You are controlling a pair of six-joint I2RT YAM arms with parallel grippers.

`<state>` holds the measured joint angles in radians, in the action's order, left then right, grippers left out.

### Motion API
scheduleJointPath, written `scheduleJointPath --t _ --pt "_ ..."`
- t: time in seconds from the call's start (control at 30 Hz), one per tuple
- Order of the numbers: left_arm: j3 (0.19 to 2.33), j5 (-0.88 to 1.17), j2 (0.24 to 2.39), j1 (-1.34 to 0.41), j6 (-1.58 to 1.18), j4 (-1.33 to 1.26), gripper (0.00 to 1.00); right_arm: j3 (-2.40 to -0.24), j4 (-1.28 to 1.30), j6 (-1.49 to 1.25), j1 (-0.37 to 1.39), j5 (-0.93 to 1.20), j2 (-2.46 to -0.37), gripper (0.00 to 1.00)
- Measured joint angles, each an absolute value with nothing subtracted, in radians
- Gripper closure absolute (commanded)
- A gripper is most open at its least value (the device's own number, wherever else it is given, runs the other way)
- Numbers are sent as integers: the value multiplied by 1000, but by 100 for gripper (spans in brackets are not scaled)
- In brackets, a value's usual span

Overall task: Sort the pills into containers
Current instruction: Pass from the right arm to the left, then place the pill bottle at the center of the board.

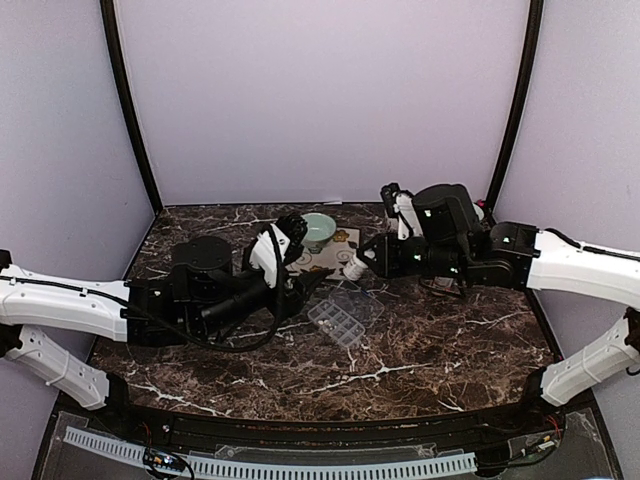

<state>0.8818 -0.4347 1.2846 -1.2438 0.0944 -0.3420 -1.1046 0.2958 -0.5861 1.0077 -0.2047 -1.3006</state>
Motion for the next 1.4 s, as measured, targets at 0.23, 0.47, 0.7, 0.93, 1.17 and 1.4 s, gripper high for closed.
scheduleJointPath --t 0.23,0.47,0.7,0.93,1.17,1.4 --pt "843 -442 1266 -1244 66 -328 41 -1016 348 -573 998 -364 -1236 100" --pt "828 -442 1258 -1244 36 -316 41 -899 355 -568 955 -476 -1248 100" --pt "811 -429 1238 -1244 6 -311 41 -806 293 -551 891 -548 -1311 100" --pt "794 -418 1228 -1244 -20 -303 41 -798 204 -520 839 -577 -1433 100" --pt "773 -411 1220 -1242 -36 -297 41 -799 144 -492 783 -574 -1521 100" --pt "764 -406 1214 -1235 -42 -297 41 -815 102 -474 759 -564 -1560 100"
